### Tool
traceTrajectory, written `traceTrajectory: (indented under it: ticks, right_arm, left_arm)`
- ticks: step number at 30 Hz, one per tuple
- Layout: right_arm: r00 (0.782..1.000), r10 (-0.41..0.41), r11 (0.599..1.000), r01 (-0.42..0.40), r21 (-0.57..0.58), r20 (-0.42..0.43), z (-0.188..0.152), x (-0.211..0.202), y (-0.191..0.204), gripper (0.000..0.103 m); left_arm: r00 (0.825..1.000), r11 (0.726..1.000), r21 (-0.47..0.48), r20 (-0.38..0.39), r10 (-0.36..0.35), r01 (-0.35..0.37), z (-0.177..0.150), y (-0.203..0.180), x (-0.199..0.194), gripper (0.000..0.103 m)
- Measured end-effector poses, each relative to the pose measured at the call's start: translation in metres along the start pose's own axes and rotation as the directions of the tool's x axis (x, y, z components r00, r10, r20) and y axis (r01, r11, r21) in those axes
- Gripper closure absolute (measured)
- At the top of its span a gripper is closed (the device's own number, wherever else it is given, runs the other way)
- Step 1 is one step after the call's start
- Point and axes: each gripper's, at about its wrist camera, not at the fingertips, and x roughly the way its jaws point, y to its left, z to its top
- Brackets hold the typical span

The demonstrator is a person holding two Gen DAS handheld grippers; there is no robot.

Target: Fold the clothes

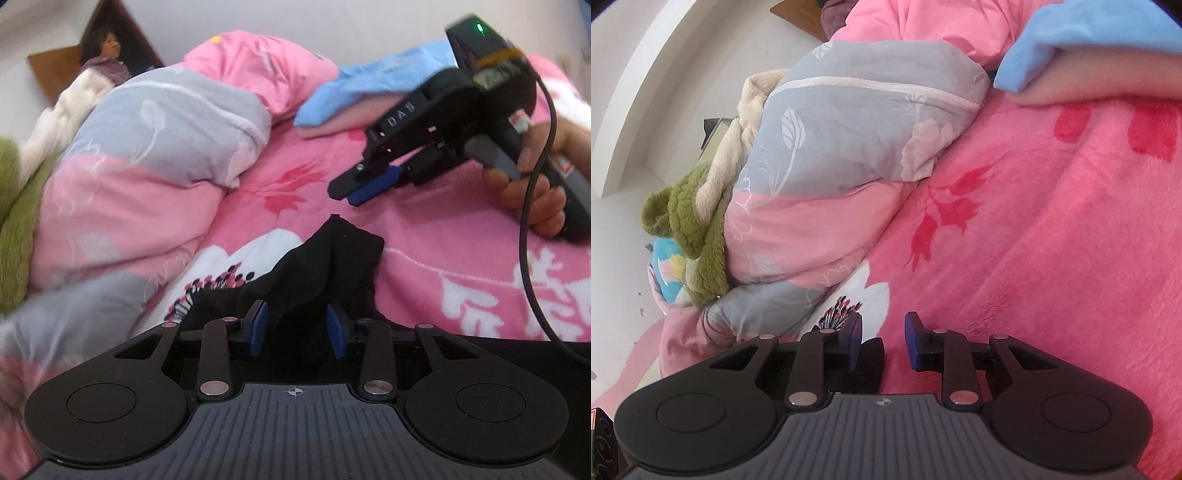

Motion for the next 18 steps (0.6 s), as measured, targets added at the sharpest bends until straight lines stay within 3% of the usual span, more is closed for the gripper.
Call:
traceTrajectory:
  ticks: [1,3,5,8,11,15,18]
  right_arm:
    - [1.000,0.003,1.000,-0.003,-0.006,0.000,-0.001,0.000,0.001,0.076]
    - [1.000,0.005,1.000,-0.005,-0.021,0.001,-0.001,0.000,0.003,0.076]
    - [1.000,0.008,1.000,-0.008,-0.021,0.004,-0.001,-0.001,0.003,0.076]
    - [1.000,0.014,1.000,-0.014,-0.018,0.011,-0.001,-0.002,0.002,0.076]
    - [1.000,0.019,1.000,-0.018,-0.023,0.018,-0.002,-0.004,0.003,0.076]
    - [0.999,0.026,0.998,-0.025,-0.057,0.033,-0.002,-0.007,0.010,0.076]
    - [0.999,0.030,0.989,-0.024,-0.143,0.037,-0.005,-0.009,0.024,0.076]
  left_arm:
    - [1.000,1.000,0.015,-0.010,0.006,-0.005,0.002,0.000,0.003,0.072]
    - [0.999,0.999,0.033,-0.029,0.014,-0.013,0.005,0.000,0.010,0.087]
    - [1.000,0.996,-0.088,-0.024,-0.017,0.015,0.005,0.019,0.013,0.094]
    - [0.998,0.962,-0.266,-0.010,-0.062,0.057,0.005,0.048,0.017,0.099]
    - [0.995,0.895,-0.435,0.011,-0.103,0.098,0.006,0.076,0.021,0.100]
    - [0.987,0.762,-0.631,0.051,-0.150,0.148,0.006,0.114,0.027,0.101]
    - [0.981,0.709,-0.681,0.081,-0.174,0.182,0.007,0.133,0.038,0.101]
